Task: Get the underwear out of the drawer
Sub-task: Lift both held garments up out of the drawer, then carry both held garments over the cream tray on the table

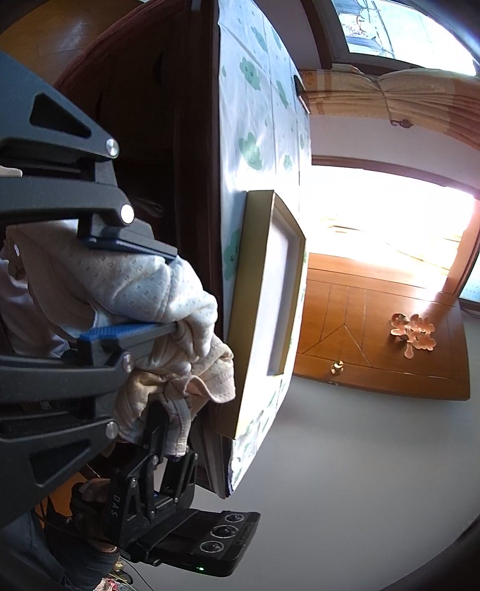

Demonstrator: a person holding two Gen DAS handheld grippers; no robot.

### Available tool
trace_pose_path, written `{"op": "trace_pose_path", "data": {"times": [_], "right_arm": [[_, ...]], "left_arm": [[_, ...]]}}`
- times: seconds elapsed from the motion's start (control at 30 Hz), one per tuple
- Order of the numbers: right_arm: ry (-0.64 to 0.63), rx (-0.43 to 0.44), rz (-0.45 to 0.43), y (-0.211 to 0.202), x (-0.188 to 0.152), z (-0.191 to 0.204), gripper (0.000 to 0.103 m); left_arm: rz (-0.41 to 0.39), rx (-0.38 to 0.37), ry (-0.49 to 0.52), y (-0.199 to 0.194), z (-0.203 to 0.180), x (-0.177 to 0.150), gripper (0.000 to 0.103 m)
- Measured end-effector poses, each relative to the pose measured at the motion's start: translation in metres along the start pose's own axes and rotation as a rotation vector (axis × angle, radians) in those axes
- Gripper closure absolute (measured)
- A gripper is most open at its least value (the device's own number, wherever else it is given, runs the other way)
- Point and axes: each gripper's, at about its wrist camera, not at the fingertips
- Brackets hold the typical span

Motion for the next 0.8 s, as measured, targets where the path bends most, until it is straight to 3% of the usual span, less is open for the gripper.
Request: {"op": "trace_pose_path", "data": {"times": [0.8], "right_arm": [[0.007, 0.01, -0.153, -0.018, 0.005, 0.006, 0.077]], "left_arm": [[-0.1, -0.012, -0.001, -0.021, -0.011, 0.008, 0.073]]}}
Point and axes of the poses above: each gripper's, at about its wrist camera, not at the fingertips, and y roughly the way its jaws point, z to its left, x to its top, and after that the axes turned 5 degrees about -x, right-handed
